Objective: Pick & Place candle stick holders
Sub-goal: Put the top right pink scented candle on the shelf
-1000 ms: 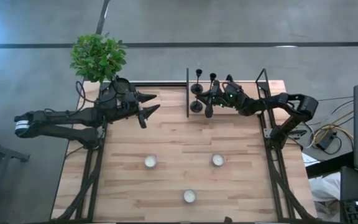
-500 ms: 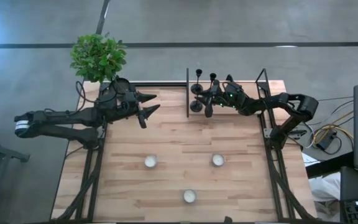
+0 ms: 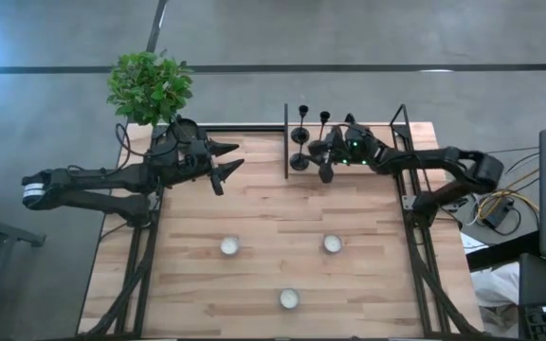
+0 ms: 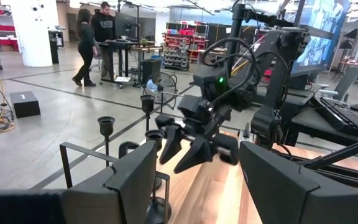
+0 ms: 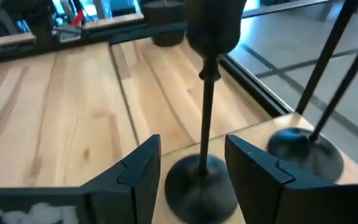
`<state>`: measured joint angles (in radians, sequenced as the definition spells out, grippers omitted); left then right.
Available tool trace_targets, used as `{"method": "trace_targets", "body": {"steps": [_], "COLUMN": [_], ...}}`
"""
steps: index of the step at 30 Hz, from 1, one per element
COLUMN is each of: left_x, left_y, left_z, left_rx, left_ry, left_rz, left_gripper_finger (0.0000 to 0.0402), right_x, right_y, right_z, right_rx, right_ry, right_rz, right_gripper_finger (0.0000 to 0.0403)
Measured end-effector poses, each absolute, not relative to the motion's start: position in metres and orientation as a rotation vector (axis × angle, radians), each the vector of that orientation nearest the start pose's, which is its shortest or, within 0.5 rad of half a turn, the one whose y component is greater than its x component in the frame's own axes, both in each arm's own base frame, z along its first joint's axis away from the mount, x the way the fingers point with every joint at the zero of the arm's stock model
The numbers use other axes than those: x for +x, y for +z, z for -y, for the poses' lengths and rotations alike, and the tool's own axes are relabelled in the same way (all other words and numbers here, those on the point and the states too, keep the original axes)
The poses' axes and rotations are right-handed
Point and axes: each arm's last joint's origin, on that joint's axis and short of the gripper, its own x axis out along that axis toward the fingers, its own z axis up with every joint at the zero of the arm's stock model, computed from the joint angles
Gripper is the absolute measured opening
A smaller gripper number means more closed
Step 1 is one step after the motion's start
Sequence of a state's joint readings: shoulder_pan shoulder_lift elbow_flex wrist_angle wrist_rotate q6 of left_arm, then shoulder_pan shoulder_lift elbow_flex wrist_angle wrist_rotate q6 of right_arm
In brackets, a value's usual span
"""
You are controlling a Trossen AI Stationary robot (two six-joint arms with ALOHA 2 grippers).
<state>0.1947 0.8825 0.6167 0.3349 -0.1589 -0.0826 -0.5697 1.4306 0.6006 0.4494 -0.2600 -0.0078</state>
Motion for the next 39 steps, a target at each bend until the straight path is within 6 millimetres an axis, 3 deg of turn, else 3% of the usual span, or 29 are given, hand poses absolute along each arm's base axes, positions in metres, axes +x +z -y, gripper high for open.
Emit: {"method": "trace_targets", "body": {"steps": [8, 14, 21, 31, 36, 39], "left_x": [0.196, 0.196, 0.196, 0.196, 0.196, 0.196], "left_y": [0.308, 0.308, 0.308, 0.308, 0.308, 0.308], "left_z": [-0.043, -0.043, -0.043, -0.043, -0.043, -0.043], "left_rx": [-0.08, -0.08, -0.08, -0.08, -0.08, -0.08], "left_ry": [0.35, 0.35, 0.35, 0.35, 0.35, 0.35], "left_rz": [0.084, 0.084, 0.083, 0.084, 0.083, 0.083], "left_gripper_finger": [0.0236, 0.0236, 0.0236, 0.0236, 0.0236, 0.0236], "right_x": [0.21, 0.185, 0.17, 0.168, 0.174, 0.177], "right_y": [0.223, 0.247, 0.275, 0.288, 0.299, 0.309], "right_z": [0.126, 0.106, 0.068, 0.036, 0.014, -0.002], "right_rx": [0.178, 0.356, 0.497, 0.834, 0.751, 0.595], "right_ry": [-0.303, -0.308, 0.048, 0.264, 0.31, 0.222], "right_rz": [-0.397, -0.356, -0.263, -0.291, -0.252, -0.387], "right_gripper_finger": [0.0161, 0.0149, 0.015, 0.0215, 0.0202, 0.0176]}}
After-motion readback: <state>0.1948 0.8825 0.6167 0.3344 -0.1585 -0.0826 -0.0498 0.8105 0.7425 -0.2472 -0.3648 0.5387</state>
